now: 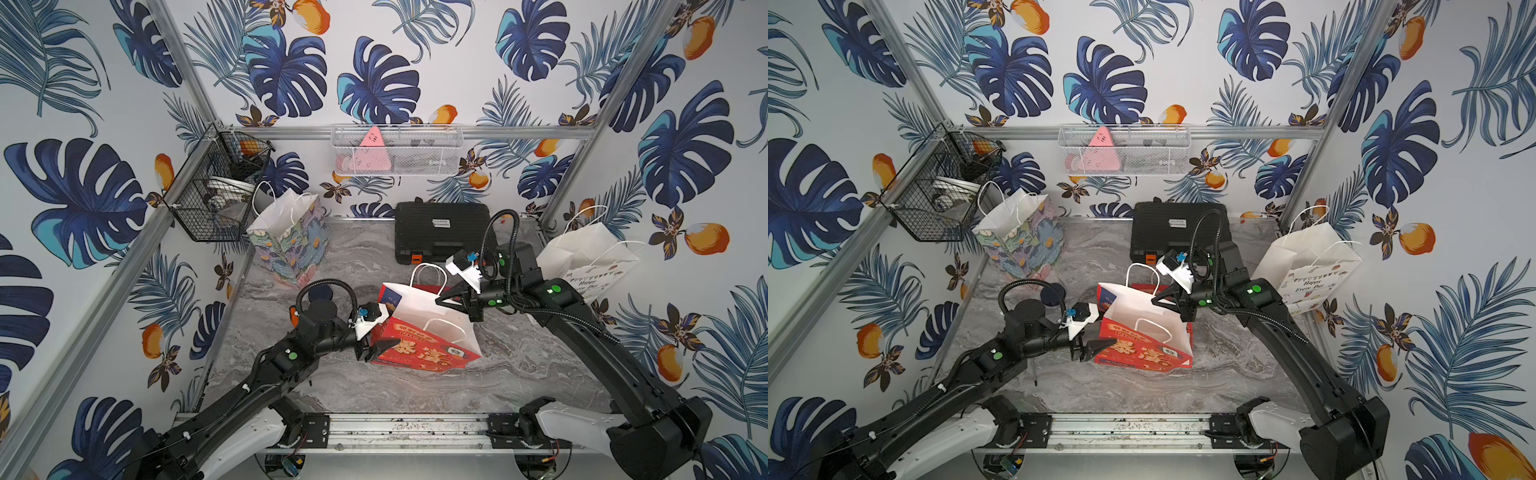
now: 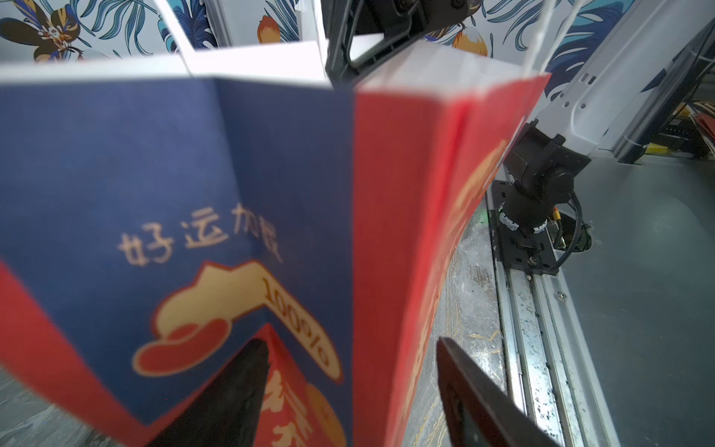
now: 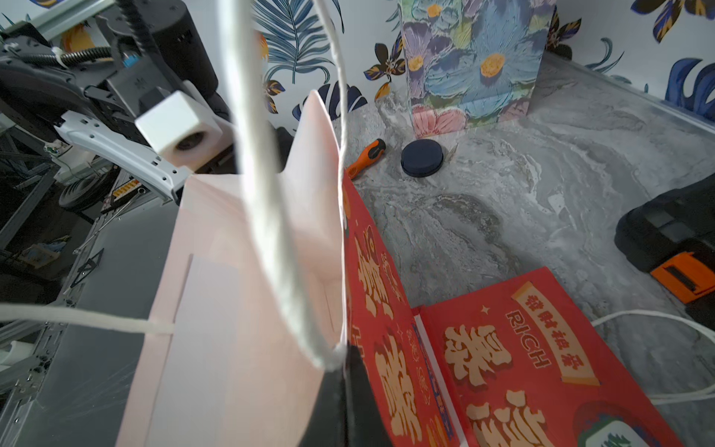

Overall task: Put away the paper bag
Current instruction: Press the paper bag.

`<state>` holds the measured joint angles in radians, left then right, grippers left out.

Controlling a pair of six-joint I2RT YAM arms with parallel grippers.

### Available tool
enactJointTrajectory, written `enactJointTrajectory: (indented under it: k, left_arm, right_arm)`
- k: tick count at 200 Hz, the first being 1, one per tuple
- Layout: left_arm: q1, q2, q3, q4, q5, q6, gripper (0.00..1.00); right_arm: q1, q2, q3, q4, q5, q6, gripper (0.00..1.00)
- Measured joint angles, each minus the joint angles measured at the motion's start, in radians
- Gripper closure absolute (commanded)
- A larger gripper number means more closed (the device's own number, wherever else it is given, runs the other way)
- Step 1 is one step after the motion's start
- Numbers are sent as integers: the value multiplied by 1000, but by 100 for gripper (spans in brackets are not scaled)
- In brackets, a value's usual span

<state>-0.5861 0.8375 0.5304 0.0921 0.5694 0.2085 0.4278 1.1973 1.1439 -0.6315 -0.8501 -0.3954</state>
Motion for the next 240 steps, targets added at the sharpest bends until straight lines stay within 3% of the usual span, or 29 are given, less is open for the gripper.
enactJointTrajectory:
  k: [91, 104, 122, 143, 172, 207, 240]
  left_arm:
    - [-1, -23, -23, 40, -61, -8, 65]
    - [-1, -16, -23, 36, -74, -7, 70]
    - [-1, -11, -23, 21, -87, -6, 78]
    - [-1, -3, -23, 5, -101, -2, 79]
    - [-1, 8, -28, -8, -102, 0, 81]
    - [-1, 10, -30, -21, -103, 3, 83]
    - [-1, 15, -34, -27, -124, 3, 83]
  right_arm:
    - [53, 35, 17, -48, 70, -70, 91]
    - [52, 35, 18, -53, 76, -73, 81]
    - [55, 23, 22, -68, 82, -72, 53]
    - [55, -19, 24, -68, 109, -53, 31]
    - [53, -131, 16, -25, 199, 40, 9]
    - [53, -272, -3, -12, 383, 211, 9]
    - [53, -357, -135, -44, 497, 454, 9]
